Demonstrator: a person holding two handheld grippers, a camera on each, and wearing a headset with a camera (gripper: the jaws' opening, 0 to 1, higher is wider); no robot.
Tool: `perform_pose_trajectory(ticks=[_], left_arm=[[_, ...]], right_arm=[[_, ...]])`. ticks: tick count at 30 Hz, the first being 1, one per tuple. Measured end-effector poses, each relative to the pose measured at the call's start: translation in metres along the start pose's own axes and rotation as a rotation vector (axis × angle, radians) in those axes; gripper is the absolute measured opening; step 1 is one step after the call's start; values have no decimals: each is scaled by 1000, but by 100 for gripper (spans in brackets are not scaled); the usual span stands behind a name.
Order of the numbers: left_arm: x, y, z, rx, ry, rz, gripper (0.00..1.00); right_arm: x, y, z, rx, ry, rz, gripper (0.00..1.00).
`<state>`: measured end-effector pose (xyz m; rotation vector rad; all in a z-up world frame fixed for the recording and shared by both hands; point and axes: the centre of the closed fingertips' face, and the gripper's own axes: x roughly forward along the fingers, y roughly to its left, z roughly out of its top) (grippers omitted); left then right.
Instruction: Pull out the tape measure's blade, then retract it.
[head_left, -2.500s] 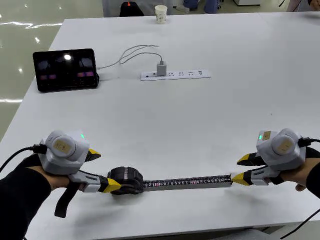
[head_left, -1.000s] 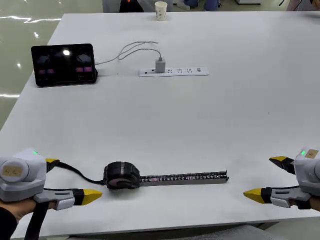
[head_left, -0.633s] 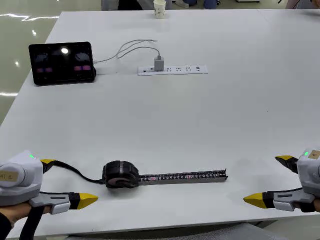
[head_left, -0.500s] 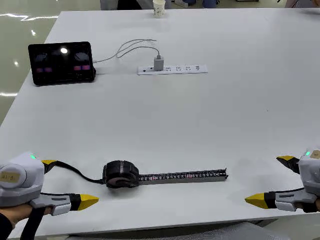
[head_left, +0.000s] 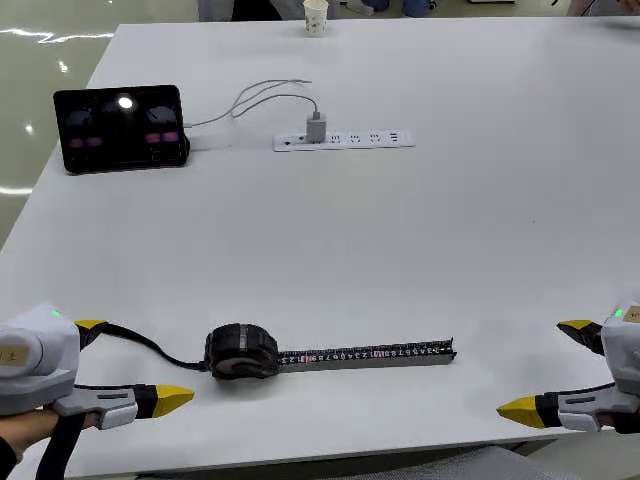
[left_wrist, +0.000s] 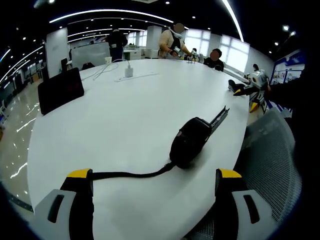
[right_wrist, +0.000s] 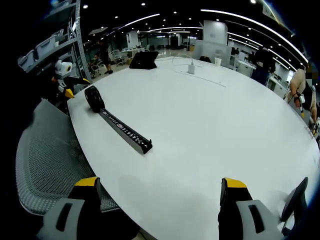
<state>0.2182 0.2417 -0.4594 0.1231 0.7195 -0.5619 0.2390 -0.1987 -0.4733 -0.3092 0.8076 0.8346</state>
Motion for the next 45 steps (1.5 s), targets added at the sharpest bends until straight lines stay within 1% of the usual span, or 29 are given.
perform_pose_trajectory(ticks=[3,5,8,10,13,15,17,18,19,20,21,22,23,24,25,27,28,29,32,33,34,35,36,37,38,40,42,45], left_arm=[[0,-4,-2,-3,8,-9,99],[0,-7,-2,3,5,-15,99],[0,-9,-2,12,6,-15,99],[0,-2,2,33,-7,28,99],[-1,-3,8,8,-24,28,99],[0,1,11,25,-29,63,99],[2,4,10,12,-20,90,99],[2,7,7,0,4,113,99],[4,1,12,-16,-18,89,99],[5,-2,15,-28,-29,79,99],[8,-3,15,-35,-17,89,99],[9,-7,16,-31,-13,84,99],[10,-12,19,-20,-23,71,99],[13,-18,21,-12,-24,67,99],[15,-20,21,-8,-18,64,99],[20,-28,23,-1,-17,49,99],[22,-32,24,3,-14,45,99],[24,-38,25,12,-11,31,99],[30,-49,28,21,-6,12,99],[32,-51,29,18,-5,12,99],[35,-47,30,14,-5,34,99],[36,-48,31,15,-6,39,99],[38,-53,35,10,-19,21,99],[39,-54,36,4,-22,18,99],[41,-56,37,4,-22,17,99],[45,-59,38,21,-17,25,99],[47,-63,42,25,-20,26,99],[51,-68,49,-9,-41,12,99]], right_arm=[[1,-2,0,-19,9,-4,99],[0,-2,2,-33,6,-3,99],[-1,-4,4,-50,1,-12,99],[-2,-5,5,-57,-1,-17,99],[-3,-4,7,-77,-7,-14,99],[-4,-4,8,-89,-15,-13,99],[-4,-3,8,-101,-13,-13,99],[-4,-3,8,-105,-11,-12,99],[-4,-2,7,-114,2,-11,99],[-4,-1,7,-117,5,-7,99],[-3,-1,6,-123,11,-5,99],[-3,-1,6,-126,16,-3,99],[-3,0,5,-129,20,2,99],[-2,1,5,-134,25,6,99],[-2,1,6,-142,28,8,99],[-1,1,9,-166,25,11,99],[-1,1,10,-171,25,10,99],[0,1,12,-175,31,8,99],[1,1,18,-183,30,12,99],[1,1,19,-186,32,16,99],[2,2,22,-196,34,21,99],[2,2,23,-203,36,22,99],[3,2,24,-213,40,25,99],[4,2,25,-217,41,27,99],[5,2,26,-222,43,30,99],[7,2,30,-234,46,35,99],[10,3,32,-252,54,42,99],[14,6,37,-274,61,55,99]])
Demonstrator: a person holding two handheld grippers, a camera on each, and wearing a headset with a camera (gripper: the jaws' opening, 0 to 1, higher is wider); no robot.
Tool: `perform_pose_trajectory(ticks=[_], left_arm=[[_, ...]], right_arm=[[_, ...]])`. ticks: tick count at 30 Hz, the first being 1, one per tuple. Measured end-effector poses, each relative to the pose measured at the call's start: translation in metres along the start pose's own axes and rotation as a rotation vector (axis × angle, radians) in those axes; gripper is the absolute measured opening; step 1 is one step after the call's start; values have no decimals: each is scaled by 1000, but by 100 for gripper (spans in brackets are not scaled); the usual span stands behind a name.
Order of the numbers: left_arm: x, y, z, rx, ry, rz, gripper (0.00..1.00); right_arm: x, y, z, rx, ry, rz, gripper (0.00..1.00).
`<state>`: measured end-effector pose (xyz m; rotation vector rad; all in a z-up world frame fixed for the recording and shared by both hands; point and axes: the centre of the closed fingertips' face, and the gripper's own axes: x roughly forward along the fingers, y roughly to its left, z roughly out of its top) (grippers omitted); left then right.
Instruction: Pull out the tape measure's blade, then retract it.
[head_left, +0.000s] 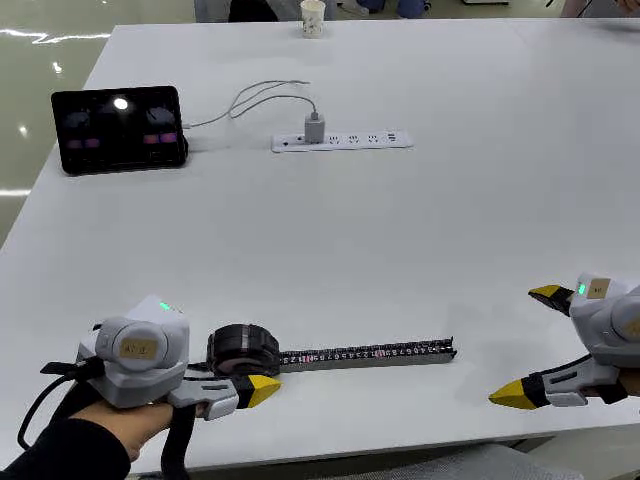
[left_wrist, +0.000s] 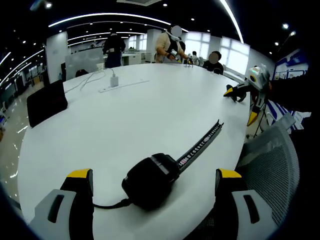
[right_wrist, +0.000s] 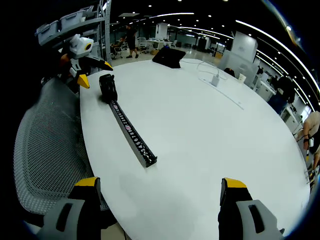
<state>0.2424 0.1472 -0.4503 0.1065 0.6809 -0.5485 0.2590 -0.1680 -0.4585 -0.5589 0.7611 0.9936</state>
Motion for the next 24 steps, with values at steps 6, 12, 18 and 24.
perform_pose_trajectory(ticks=[6,12,18,24], left_arm=[[8,-10,13,-40,-38,9,99],[16,-19,21,-80,-53,6,99],[21,-18,24,-93,-67,68,99],[26,-20,21,-169,-69,88,99]], right_arm=[[8,1,9,-42,17,26,99],[14,2,13,-89,39,48,99],[20,-2,13,-132,65,70,99],[25,-4,16,-169,81,88,99]])
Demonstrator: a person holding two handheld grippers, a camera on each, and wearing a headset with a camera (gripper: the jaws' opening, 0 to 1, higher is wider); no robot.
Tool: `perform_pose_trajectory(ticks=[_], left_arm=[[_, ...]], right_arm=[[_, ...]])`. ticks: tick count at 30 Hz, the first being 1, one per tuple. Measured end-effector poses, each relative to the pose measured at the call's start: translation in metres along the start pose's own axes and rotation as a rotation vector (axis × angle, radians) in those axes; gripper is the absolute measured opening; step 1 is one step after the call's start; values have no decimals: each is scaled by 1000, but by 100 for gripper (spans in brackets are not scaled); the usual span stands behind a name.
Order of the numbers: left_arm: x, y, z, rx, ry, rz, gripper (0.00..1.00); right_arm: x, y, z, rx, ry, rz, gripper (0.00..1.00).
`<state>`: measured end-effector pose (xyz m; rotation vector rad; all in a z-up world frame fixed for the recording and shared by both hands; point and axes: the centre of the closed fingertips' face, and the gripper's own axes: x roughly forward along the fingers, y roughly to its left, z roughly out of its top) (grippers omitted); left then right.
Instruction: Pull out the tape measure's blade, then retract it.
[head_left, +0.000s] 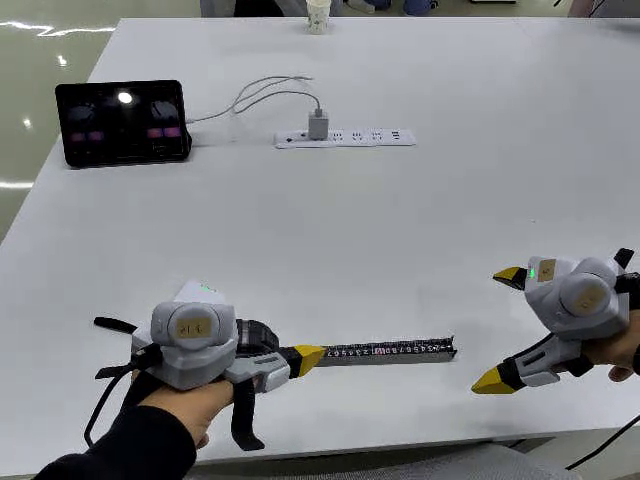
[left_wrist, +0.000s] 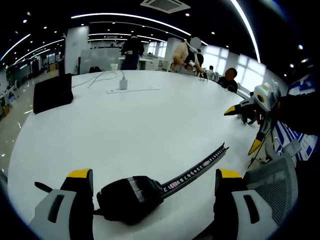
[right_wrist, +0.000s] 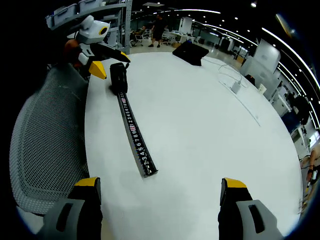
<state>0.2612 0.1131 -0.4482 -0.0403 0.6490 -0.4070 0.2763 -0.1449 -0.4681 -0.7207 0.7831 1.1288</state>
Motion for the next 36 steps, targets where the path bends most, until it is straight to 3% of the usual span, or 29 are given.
perform_pose_trajectory(ticks=[2,5,9,17,28,36], left_arm=[[1,5,2,17,-22,43,99],[-1,14,12,38,-96,120,99],[2,16,6,31,-94,144,99],[0,28,-1,-5,-141,224,99],[9,28,-19,-56,-115,212,99],[13,31,-28,-74,-93,212,99]], right_arm=[[2,0,0,-20,6,8,99],[7,0,3,-50,-10,19,99],[17,-2,-3,-36,-3,43,99],[27,0,0,-77,22,80,99],[40,2,-2,-80,40,126,93],[46,9,-7,-104,57,171,80]])
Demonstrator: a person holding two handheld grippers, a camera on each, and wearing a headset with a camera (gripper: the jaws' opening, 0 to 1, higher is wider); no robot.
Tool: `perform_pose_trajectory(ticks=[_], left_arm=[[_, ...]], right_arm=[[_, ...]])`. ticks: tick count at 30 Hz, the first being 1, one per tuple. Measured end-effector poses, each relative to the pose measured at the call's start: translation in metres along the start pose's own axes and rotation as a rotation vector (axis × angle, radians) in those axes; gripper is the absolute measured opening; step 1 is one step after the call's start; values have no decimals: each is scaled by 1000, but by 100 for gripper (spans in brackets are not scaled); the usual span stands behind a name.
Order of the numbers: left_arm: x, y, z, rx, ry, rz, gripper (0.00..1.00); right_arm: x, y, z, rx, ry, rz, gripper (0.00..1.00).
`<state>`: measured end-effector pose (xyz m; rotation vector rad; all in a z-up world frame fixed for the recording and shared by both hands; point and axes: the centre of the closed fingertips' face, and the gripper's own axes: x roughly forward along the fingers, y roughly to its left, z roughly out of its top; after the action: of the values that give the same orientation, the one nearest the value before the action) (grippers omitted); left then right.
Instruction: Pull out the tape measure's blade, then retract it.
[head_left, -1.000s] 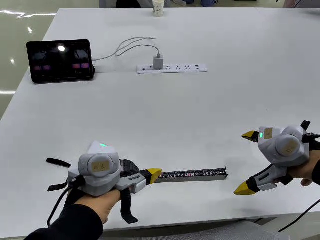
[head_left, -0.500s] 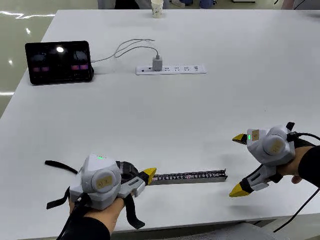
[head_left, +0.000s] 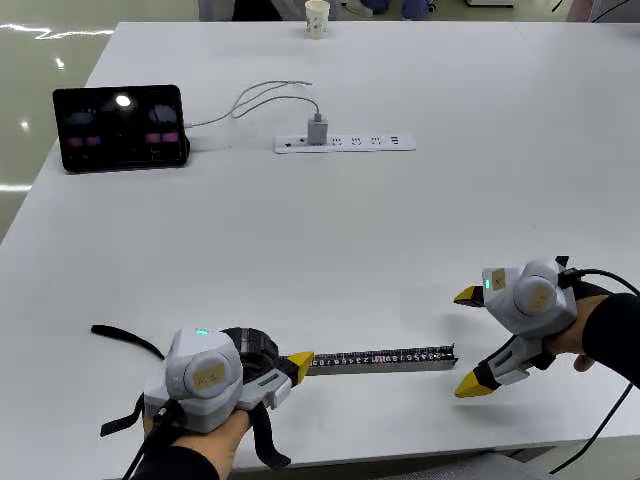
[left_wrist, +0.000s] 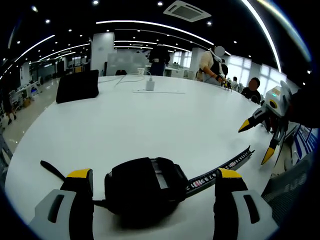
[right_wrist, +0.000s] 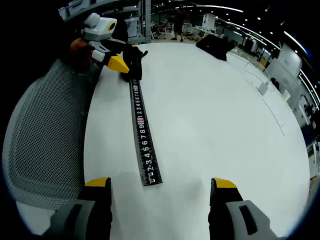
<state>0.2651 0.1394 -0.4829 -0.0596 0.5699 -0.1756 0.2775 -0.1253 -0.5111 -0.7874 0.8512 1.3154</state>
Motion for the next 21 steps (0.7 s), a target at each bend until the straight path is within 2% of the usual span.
perform_pose_trajectory(ticks=[4,10,21], left_arm=[[-1,-2,1,8,-4,-8,99],[-1,0,1,-6,-3,0,99],[-1,2,0,-16,-1,5,99]], right_arm=[[2,2,0,-9,6,14,73],[3,4,0,-35,7,28,60],[8,12,4,-92,11,74,30]])
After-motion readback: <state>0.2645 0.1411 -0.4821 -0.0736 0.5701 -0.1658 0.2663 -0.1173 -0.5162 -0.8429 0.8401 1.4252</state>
